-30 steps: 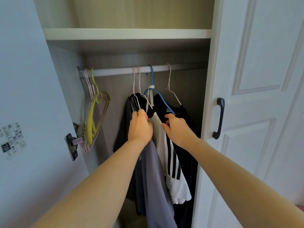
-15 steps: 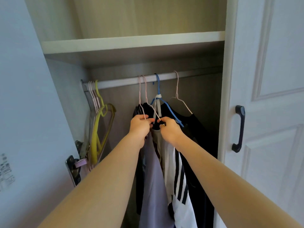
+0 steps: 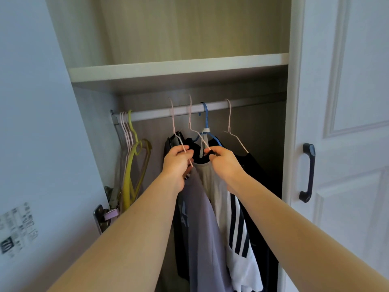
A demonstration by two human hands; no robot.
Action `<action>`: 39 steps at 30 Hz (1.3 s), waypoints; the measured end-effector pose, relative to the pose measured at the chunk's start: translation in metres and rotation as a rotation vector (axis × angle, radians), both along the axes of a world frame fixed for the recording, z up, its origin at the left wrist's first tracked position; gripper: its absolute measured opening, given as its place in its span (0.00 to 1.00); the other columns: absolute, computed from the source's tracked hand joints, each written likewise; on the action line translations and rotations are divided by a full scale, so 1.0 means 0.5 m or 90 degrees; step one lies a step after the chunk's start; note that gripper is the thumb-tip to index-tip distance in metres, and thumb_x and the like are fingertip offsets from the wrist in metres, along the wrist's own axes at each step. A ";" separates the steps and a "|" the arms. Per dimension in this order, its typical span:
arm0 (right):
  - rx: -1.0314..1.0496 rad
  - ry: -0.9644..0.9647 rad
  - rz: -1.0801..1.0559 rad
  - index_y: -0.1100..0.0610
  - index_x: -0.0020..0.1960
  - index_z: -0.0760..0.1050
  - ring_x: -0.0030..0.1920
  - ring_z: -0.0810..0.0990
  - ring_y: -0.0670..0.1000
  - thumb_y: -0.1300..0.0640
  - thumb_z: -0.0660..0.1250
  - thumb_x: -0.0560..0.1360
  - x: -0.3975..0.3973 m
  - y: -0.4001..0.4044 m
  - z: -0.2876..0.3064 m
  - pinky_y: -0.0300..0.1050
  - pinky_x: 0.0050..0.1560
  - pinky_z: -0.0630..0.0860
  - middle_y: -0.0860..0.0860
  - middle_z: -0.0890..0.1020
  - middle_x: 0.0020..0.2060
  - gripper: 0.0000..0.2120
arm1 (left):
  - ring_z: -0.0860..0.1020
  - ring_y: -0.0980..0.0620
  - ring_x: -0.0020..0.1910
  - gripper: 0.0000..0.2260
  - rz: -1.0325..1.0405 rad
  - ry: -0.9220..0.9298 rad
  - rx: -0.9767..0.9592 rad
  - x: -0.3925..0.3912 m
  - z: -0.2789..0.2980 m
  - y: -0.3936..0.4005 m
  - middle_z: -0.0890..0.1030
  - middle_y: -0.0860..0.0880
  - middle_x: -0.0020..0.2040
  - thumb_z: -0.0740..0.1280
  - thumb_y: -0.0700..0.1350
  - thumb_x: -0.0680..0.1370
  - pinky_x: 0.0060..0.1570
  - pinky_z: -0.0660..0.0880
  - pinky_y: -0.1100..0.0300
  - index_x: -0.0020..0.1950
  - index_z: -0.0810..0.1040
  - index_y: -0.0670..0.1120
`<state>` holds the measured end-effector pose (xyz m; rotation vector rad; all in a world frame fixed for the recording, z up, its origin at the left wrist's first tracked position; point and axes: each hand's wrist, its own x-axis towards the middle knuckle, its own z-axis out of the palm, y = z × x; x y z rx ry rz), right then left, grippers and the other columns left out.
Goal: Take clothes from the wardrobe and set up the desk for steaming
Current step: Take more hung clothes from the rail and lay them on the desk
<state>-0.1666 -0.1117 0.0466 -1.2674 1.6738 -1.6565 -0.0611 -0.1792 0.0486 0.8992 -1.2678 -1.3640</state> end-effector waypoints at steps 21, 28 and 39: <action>0.104 0.075 -0.050 0.54 0.56 0.75 0.35 0.72 0.49 0.60 0.57 0.81 0.025 0.307 -0.091 0.36 0.30 0.67 0.55 0.79 0.44 0.09 | 0.80 0.46 0.52 0.08 -0.015 -0.038 0.065 0.023 -0.117 0.292 0.81 0.47 0.49 0.72 0.39 0.74 0.59 0.76 0.45 0.51 0.78 0.48; 0.105 0.059 -0.104 0.55 0.52 0.77 0.38 0.73 0.49 0.61 0.58 0.80 0.051 0.490 -0.095 0.37 0.33 0.68 0.52 0.80 0.47 0.09 | 0.80 0.47 0.51 0.07 -0.089 -0.080 0.018 0.066 -0.132 0.455 0.82 0.47 0.48 0.73 0.42 0.73 0.59 0.76 0.45 0.49 0.78 0.46; 0.077 0.109 -0.156 0.54 0.47 0.77 0.43 0.78 0.46 0.61 0.60 0.78 0.146 0.761 -0.104 0.35 0.37 0.70 0.47 0.80 0.44 0.07 | 0.84 0.51 0.48 0.11 -0.189 -0.020 -0.007 0.154 -0.140 0.688 0.84 0.47 0.49 0.61 0.47 0.82 0.52 0.80 0.55 0.51 0.81 0.43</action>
